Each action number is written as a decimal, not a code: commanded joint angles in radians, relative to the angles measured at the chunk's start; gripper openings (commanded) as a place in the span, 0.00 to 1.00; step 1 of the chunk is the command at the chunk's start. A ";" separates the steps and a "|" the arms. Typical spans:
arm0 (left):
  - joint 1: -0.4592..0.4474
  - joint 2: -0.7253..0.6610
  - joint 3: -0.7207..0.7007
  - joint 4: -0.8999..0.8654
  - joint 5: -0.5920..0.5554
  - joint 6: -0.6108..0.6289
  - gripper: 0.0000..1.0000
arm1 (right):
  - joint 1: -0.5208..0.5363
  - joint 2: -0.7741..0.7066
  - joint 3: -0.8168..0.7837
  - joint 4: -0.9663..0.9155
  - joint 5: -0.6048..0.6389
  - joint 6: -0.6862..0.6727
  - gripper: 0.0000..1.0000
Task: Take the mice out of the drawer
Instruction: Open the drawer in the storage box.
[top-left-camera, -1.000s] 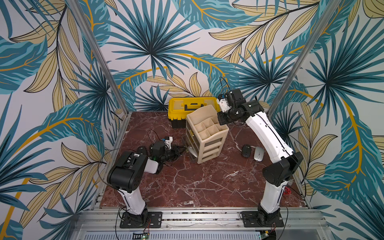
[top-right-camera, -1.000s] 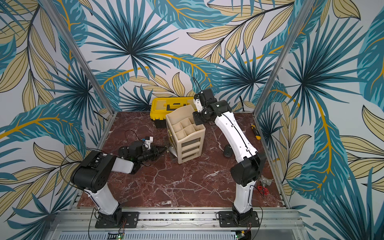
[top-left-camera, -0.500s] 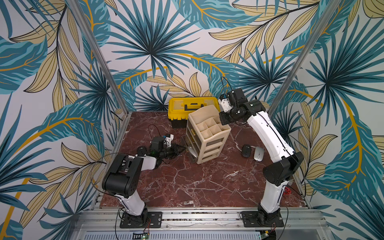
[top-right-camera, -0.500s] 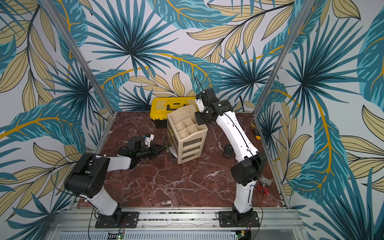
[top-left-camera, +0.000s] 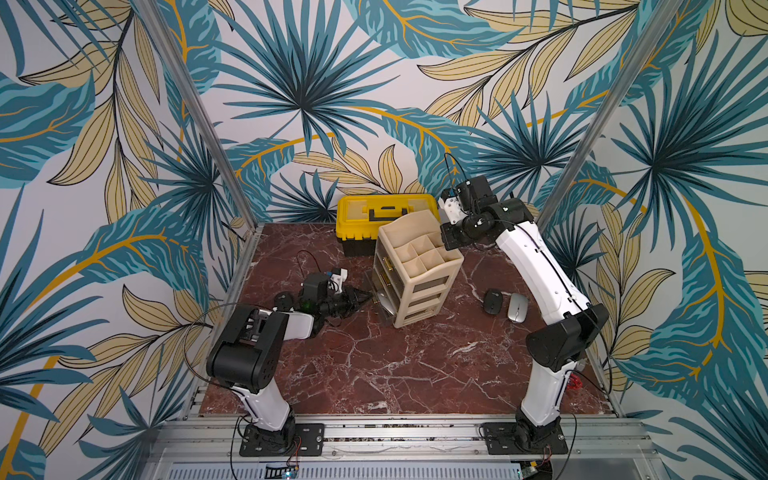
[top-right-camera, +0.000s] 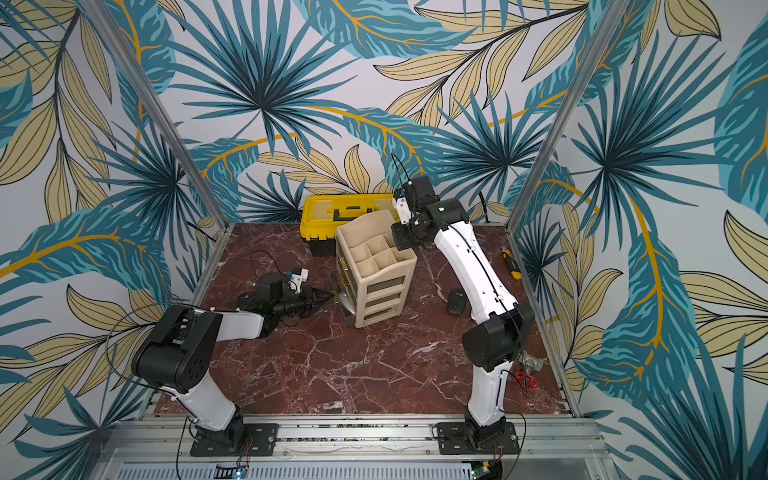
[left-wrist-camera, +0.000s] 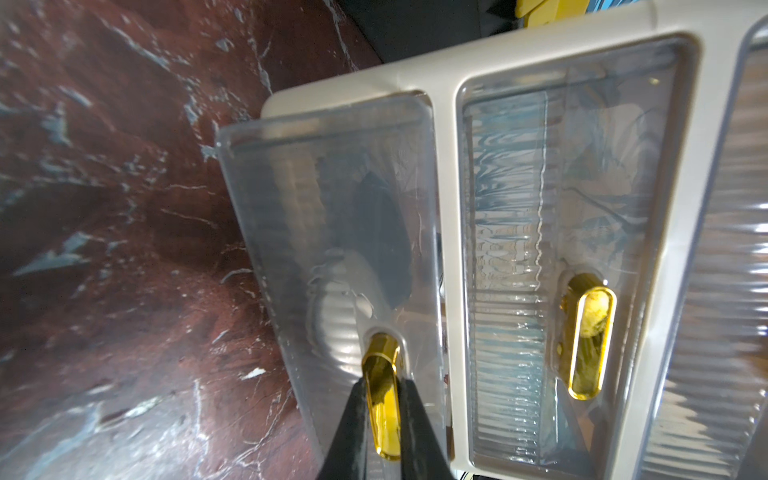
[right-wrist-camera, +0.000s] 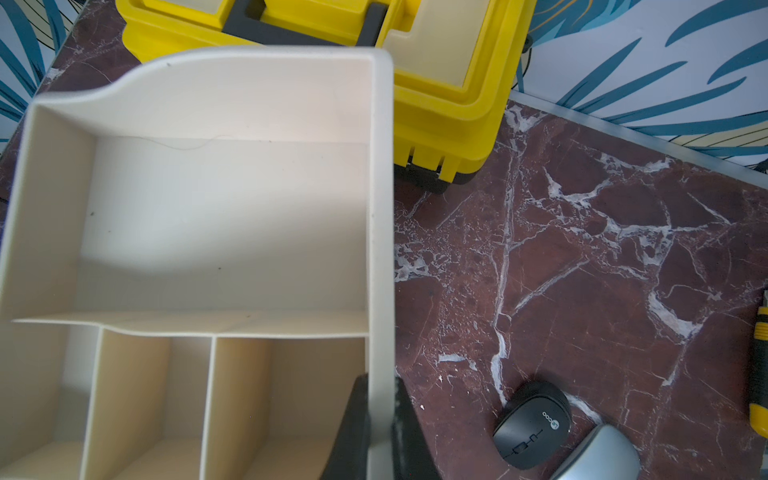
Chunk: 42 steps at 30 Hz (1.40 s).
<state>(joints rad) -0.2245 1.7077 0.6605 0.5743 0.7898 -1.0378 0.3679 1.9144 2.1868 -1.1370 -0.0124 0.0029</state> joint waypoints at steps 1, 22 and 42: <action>-0.057 -0.047 0.120 0.121 0.125 0.019 0.04 | 0.011 0.031 0.017 -0.031 0.030 0.008 0.00; 0.031 0.019 0.159 0.195 0.340 -0.011 0.06 | 0.027 0.009 -0.030 0.026 0.101 -0.042 0.00; 0.018 -0.055 0.284 -0.646 0.221 0.628 0.00 | 0.028 0.012 -0.007 0.039 0.086 -0.076 0.00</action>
<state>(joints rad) -0.1707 1.8202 0.7811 0.4725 1.0958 -0.9710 0.3817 1.8984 2.1952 -1.1496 0.0257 -0.0647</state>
